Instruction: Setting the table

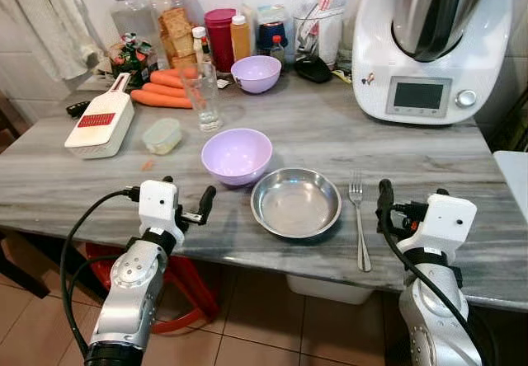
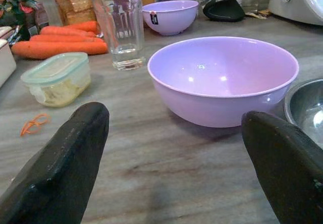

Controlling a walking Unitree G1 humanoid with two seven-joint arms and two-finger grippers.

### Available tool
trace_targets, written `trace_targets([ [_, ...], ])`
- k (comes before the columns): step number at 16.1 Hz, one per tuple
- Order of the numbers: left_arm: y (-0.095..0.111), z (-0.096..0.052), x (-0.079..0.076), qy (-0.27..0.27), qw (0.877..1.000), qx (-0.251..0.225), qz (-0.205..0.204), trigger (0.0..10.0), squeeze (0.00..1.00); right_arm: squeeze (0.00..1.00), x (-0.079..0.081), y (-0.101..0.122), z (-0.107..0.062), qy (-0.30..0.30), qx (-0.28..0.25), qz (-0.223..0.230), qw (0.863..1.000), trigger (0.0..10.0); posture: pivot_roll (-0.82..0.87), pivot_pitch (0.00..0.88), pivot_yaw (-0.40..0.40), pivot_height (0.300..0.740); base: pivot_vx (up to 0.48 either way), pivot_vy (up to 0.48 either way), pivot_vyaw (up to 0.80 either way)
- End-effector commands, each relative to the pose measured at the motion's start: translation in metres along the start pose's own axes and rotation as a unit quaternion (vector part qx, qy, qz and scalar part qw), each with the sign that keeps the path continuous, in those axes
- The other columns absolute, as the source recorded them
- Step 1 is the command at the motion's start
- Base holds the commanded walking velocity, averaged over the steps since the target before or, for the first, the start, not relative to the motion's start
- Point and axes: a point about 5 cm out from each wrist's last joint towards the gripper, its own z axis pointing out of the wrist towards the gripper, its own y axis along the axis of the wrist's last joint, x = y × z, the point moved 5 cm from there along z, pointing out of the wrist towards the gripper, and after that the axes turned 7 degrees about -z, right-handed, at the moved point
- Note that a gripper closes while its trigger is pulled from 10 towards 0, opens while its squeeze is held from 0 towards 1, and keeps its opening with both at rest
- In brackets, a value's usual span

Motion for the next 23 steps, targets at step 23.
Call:
trace_targets([
  [23, -0.003, -0.029, -0.033, -0.180, 0.978, 0.041, -0.096, 10.0, 0.00, 0.00, 0.050, -0.041, 0.019, 0.093, 0.166, -0.081, 0.978, 10.0, -0.07, 0.000, 0.075, 0.740, 0.000, 0.000, 0.00],
])
